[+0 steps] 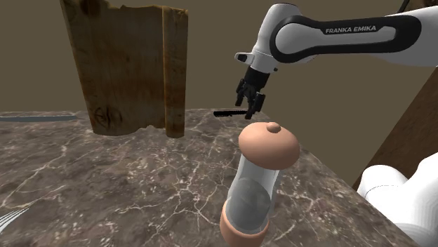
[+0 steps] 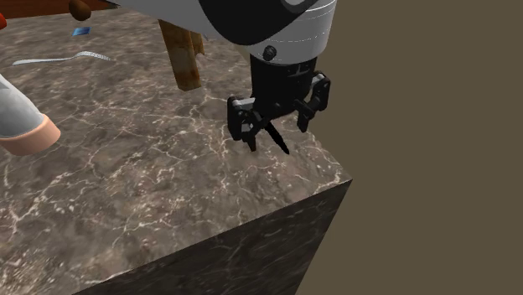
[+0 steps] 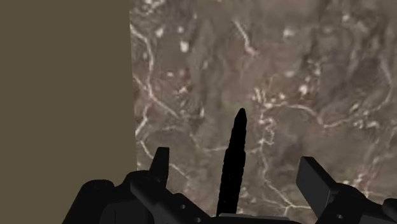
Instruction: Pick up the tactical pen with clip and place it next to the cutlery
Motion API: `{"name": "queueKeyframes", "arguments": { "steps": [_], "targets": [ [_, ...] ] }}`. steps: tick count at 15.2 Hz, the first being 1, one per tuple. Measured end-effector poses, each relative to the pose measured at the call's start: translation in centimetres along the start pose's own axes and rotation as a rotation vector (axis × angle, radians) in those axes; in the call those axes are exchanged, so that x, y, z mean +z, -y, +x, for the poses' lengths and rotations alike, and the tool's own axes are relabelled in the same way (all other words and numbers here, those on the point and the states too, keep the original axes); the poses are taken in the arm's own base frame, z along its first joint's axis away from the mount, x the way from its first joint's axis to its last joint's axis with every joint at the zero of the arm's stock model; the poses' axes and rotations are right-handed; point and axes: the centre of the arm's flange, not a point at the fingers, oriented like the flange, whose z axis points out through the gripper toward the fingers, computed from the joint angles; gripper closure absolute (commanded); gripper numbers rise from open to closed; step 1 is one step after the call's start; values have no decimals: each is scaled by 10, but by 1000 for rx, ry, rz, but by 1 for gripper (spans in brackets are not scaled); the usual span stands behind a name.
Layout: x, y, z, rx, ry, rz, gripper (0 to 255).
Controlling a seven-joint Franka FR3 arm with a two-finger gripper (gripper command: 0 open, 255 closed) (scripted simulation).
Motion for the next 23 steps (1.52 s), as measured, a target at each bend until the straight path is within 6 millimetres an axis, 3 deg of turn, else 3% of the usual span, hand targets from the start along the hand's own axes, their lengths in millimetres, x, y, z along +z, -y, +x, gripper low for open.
{"name": "queueKeyframes", "arguments": {
  "steps": [5, 6, 17, 23],
  "targets": [
    [1, 0, 0, 0, 0, 0, 0],
    [1, 0, 0, 0, 0, 0, 255],
    [-2, 0, 1, -1, -1, -1, 255],
    [-29, -2, 5, 0, -1, -1, 255]
  ]
}}
